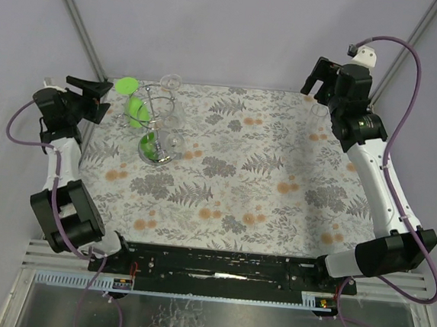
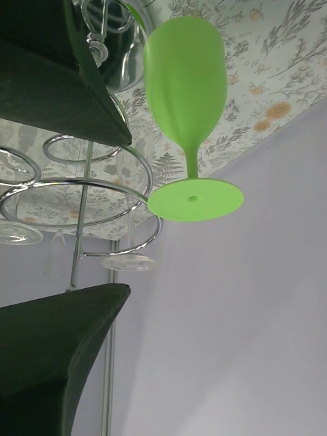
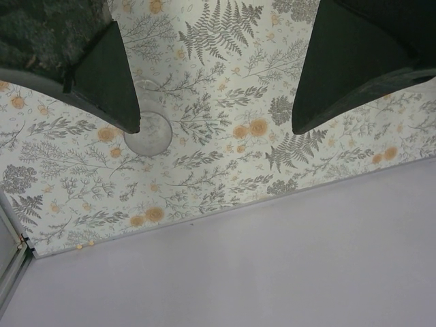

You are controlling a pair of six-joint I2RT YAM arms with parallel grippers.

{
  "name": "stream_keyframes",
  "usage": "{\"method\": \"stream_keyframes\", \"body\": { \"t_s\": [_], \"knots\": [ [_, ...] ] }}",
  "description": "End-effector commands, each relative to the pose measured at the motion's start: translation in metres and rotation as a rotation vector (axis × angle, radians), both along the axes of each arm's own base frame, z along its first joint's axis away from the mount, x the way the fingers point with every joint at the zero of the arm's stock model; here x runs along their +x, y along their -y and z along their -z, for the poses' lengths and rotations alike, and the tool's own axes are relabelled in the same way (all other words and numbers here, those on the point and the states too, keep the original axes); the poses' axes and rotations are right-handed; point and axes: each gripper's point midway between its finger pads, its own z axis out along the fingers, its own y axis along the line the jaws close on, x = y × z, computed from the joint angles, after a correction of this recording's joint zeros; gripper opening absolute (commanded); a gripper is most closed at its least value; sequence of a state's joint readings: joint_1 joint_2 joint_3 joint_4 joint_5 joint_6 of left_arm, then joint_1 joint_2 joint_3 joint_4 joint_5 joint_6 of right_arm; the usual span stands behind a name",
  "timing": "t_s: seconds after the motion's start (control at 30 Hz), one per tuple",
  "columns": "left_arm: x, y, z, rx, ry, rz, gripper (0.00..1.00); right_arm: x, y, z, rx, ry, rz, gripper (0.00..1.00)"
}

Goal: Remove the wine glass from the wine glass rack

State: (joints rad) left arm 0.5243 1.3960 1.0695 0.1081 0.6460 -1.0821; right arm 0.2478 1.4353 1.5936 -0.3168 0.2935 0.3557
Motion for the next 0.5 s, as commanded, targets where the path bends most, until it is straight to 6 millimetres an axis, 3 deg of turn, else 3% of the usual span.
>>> {"method": "stream_keyframes", "body": {
  "t_s": [0.0, 0.47],
  "knots": [
    [0.017, 0.011, -0.013, 0.013, 0.076, 0.045, 0.77, -0.006, -0.002, -0.020, 0.025, 0.060, -0.008, 0.99],
    [0.038, 0.014, 0.000, 0.022, 0.056, 0.064, 0.66, -0.011, 0.002, -0.020, 0.019, 0.063, 0.004, 0.99]
  ]
}}
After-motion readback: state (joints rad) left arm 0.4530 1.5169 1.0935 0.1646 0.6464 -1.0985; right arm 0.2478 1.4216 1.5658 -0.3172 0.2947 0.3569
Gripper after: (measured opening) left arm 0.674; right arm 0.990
